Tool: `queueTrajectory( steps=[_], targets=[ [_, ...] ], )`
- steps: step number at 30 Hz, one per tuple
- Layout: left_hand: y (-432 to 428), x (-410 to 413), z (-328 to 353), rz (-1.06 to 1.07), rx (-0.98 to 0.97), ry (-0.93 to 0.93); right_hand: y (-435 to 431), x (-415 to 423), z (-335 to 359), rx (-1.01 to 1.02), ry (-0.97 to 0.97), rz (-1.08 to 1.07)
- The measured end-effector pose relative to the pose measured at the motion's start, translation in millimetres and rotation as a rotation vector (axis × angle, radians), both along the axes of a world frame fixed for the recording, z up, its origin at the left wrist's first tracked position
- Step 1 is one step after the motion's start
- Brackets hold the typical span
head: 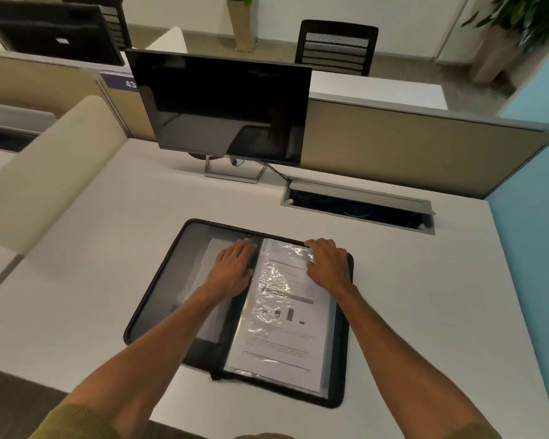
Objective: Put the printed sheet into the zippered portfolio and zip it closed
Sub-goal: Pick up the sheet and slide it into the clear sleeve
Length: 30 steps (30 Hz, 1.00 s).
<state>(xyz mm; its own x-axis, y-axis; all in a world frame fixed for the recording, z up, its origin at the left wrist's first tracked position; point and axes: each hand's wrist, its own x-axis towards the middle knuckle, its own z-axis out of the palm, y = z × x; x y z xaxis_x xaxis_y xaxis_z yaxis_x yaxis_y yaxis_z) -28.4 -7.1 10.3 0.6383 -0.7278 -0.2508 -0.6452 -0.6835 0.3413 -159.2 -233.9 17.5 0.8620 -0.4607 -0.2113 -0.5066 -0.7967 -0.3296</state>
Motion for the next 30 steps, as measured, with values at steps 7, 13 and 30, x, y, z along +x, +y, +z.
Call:
queueTrajectory(
  steps=[7,13,30],
  targets=[
    [66,-40,-5,0.113,0.037,-0.026,67,-35,-12,0.011,-0.038,-0.073],
    [112,-29,-4,0.199,0.053,-0.060,119,-42,-15,0.010,-0.055,-0.172],
    [206,40,-7,0.557,-0.222,0.239,215,-20,-18,-0.002,0.101,-0.202]
  ],
)
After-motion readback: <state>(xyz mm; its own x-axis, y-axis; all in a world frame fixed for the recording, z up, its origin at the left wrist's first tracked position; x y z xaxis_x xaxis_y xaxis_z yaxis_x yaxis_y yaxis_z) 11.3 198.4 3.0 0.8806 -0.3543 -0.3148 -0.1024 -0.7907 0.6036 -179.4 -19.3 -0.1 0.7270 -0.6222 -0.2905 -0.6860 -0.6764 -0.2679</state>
